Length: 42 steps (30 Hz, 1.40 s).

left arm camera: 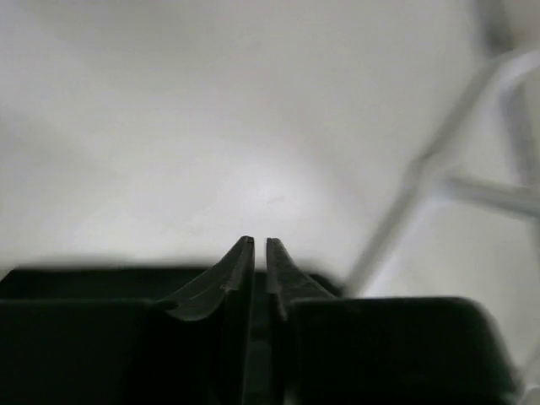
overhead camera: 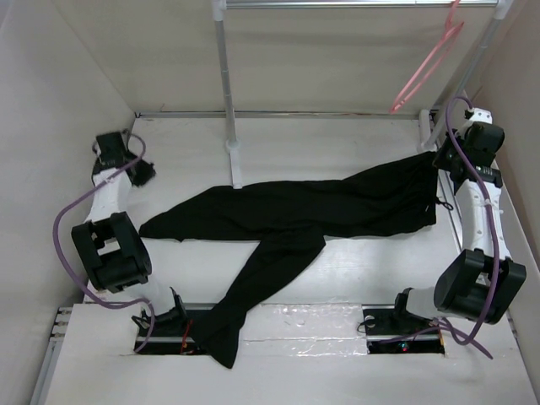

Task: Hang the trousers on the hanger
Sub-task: Flatten out the trousers at the center of the board.

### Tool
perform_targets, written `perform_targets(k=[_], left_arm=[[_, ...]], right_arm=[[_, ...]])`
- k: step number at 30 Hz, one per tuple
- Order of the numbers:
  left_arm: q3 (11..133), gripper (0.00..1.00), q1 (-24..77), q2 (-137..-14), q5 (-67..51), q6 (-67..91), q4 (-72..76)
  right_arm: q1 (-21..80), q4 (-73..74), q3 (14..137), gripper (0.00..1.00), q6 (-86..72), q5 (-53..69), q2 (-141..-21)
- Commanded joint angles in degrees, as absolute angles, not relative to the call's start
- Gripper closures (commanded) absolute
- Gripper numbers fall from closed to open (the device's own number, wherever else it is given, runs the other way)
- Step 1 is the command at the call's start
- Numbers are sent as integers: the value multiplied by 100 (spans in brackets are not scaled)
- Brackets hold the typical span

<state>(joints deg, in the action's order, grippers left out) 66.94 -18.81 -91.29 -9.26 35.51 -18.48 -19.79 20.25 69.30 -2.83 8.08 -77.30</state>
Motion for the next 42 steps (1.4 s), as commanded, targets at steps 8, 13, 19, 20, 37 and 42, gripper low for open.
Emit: perform_targets(k=[8,13,19,20,37,42], left_arm=[[5892,55,-2171,-6992,-353,4148,-2584],[4468,63,-3127,-6653,-545,4842,-2733],[3808,56,-3445,-6460,-614,5001,-2225],[3727,55,-3445,-6486,-676,5010,-2119],[3542,100,-3445,-8121,-1116,5177,-607],[4076,100,-3332,-7692,-1012,5072,-790]], right_arm=[[-1829,1354,7084,100,-483,1151,-7813],[-1758,1240,7032,100,-519,1397,-7823],[-1758,1090,6900,100,-484,1696,-7726],[-1758,1090,6882,100,-492,1740,-7717],[-1653,1134,6882,100,-483,1573,-7638],[-1600,1213,7083,100,-483,1503,-7681]])
